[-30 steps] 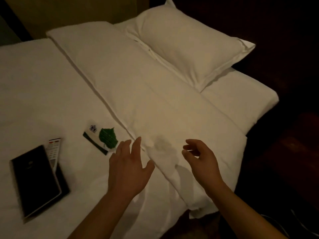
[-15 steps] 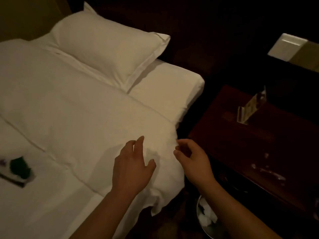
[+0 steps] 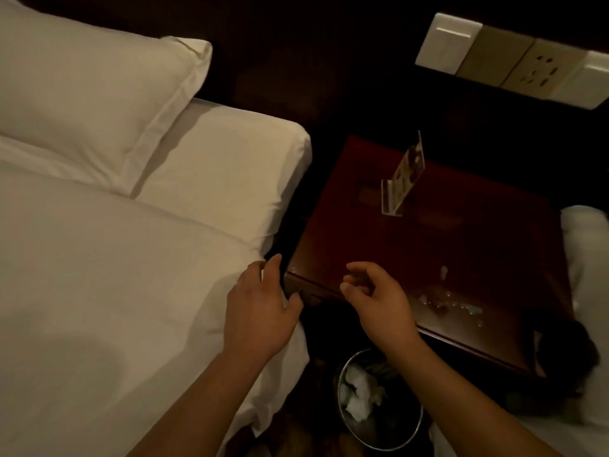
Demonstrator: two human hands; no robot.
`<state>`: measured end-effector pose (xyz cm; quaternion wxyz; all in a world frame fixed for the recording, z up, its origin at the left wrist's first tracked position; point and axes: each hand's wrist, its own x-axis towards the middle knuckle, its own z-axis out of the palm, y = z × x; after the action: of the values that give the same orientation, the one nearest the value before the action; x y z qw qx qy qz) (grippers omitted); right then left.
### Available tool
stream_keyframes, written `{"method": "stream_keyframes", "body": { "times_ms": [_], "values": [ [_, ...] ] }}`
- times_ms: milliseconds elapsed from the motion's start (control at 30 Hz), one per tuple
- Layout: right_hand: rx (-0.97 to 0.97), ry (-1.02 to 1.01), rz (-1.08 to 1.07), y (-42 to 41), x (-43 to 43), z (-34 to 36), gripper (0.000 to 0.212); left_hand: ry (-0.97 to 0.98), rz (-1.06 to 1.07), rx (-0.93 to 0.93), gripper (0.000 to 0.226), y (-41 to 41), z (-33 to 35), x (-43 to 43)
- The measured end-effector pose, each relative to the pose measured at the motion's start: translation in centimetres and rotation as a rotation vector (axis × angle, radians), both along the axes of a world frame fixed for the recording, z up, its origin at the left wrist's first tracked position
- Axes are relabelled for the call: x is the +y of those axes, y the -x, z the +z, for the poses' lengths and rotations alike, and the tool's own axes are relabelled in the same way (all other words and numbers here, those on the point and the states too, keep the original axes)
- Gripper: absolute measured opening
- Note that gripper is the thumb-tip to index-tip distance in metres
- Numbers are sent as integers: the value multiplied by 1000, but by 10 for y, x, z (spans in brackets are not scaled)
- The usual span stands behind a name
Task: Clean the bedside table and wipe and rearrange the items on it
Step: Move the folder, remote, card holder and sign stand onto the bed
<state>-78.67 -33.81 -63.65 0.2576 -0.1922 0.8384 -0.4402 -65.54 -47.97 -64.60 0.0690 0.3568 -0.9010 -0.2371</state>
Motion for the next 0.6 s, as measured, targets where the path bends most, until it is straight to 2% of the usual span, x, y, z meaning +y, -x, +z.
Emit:
{"method": "stream_keyframes", "body": {
  "times_ms": [167,333,500,600],
  "values": [
    [29,-1,-139,38,-7,-6,34,68,-189,-53,62,55,-33,-14],
    [86,38,-369,88,-16,-24,52,169,-379,-144,63,110,-81,-19],
    [175,37,-384,150,-34,-35,66,246,-302,-162,67,135,-108,-13],
    [230,-31,-360,176,-47,-35,66,259,-299,-133,66,134,-114,-10]
  ]
}}
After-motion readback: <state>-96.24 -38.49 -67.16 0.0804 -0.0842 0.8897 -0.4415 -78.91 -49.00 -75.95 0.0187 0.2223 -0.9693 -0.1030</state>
